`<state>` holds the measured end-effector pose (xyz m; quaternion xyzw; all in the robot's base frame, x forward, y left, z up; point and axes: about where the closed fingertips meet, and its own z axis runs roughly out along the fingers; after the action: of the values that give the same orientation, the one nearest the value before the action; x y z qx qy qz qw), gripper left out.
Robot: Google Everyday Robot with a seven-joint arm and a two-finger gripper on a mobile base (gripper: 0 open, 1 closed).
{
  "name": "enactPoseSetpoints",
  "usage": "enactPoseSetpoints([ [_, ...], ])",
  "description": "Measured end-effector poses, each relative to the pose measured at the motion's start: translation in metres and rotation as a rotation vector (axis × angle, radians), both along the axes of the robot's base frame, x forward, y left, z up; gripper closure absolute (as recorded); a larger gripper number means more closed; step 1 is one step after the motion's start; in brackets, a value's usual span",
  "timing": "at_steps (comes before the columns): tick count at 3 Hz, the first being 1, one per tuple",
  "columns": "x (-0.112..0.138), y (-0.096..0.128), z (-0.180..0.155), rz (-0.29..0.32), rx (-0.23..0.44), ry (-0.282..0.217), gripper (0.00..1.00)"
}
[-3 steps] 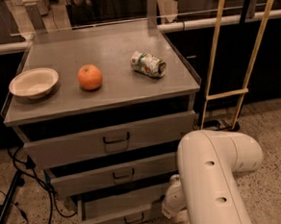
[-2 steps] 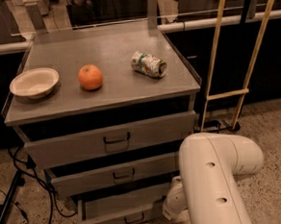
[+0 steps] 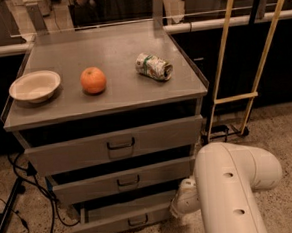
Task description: Close bottom drawer
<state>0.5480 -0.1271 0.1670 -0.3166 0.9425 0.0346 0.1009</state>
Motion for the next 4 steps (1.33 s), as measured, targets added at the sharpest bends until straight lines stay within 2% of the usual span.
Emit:
enactPoseSetpoints([
  [1,0.042,-0.001,0.003,-0.045,0.015,-0.075,1.00],
  [2,0.043,-0.001,0.004,-0.045,0.015,-0.076,1.00],
  [3,0.046,-0.005,0.000,-0.081,0.022,-0.076,1.00],
  [4,0.064,-0.013,0.001,-0.134,0.029,-0.103,1.00],
])
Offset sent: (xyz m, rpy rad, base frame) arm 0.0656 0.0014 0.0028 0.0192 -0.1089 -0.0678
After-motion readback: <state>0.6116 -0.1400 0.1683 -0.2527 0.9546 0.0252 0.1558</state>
